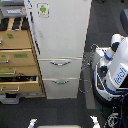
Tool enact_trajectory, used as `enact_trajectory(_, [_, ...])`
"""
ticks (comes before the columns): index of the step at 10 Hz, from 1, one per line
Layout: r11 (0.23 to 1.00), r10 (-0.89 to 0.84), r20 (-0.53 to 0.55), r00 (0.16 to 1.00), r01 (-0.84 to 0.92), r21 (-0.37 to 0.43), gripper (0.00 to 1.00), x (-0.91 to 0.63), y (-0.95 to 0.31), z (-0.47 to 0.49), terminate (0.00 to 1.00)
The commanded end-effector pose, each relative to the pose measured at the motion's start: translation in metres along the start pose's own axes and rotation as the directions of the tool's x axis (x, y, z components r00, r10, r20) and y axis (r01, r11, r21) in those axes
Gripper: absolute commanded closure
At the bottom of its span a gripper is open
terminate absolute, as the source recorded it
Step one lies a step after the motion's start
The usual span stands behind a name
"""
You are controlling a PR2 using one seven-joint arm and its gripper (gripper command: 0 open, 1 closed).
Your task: Opening the fridge
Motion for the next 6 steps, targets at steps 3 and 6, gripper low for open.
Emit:
enact_trajectory(3, [0.994,-0.001,-0.022,1.0,-0.001,-0.107,0.0,0.022,-0.002,-0.003,0.0])
enact_trajectory(6, [0.984,0.054,0.0,0.999,-0.053,-0.17,0.0,0.061,0.03,0.003,0.0])
